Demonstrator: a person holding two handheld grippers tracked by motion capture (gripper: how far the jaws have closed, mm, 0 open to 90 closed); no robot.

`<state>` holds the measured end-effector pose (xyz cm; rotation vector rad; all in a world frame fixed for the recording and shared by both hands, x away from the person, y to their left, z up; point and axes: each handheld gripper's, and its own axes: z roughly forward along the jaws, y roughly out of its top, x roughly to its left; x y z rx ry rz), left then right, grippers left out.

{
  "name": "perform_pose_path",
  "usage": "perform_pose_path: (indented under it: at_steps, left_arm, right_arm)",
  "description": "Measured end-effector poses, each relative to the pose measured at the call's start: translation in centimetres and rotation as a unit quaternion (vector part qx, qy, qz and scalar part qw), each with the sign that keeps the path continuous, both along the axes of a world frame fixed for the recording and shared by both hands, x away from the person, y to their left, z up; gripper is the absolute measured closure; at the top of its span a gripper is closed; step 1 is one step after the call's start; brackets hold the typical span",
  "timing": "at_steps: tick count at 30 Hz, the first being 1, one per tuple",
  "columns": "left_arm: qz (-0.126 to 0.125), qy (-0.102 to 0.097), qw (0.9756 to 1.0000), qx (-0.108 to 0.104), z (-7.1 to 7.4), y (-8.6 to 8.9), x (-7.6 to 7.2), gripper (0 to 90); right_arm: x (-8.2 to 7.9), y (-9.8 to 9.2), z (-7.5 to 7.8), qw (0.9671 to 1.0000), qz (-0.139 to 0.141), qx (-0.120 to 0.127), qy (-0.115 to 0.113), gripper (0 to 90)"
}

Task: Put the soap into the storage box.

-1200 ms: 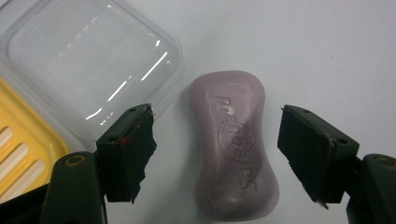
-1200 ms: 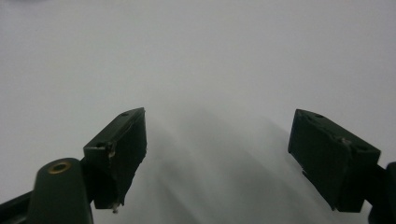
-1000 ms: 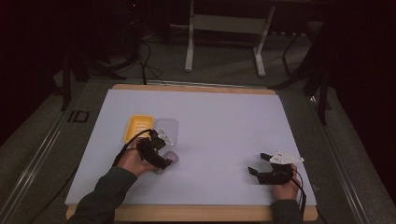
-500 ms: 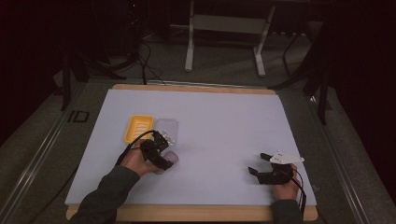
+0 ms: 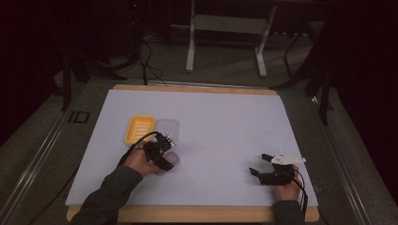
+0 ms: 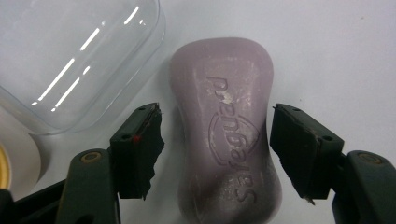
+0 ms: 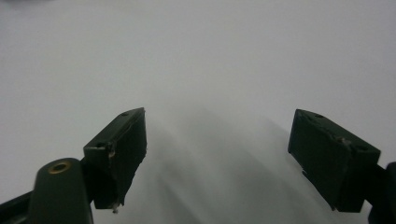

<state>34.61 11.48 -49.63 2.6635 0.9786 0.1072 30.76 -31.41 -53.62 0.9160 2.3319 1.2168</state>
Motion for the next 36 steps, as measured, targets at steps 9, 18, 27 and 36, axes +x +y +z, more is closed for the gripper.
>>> perform_pose_path:
  at_steps: [9, 18, 27, 36]
  left_arm:
    - [-0.004, 0.011, 0.9998, 0.018, -0.2, -0.6, 0.2, 40.0]
    - [-0.007, 0.026, 0.999, 0.034, -0.5, -1.2, 0.6, 44.3]
    - [-0.015, 0.042, 0.9971, 0.062, -0.3, -1.8, 1.1, 46.2]
    - [-0.029, 0.05, 0.9955, 0.075, -0.2, -2.0, 1.4, 49.2]
  right_arm:
    - [0.0, 0.0, 0.0, 1.0, 0.0, 0.0, 0.001, 19.1]
    - [0.0, 0.0, 0.0, 1.0, 0.0, 0.0, 0.001, 19.1]
    - [0.0, 0.0, 0.0, 1.0, 0.0, -0.001, 0.001, 19.1]
    - [0.0, 0.0, 0.0, 1.0, 0.0, 0.0, 0.001, 19.1]
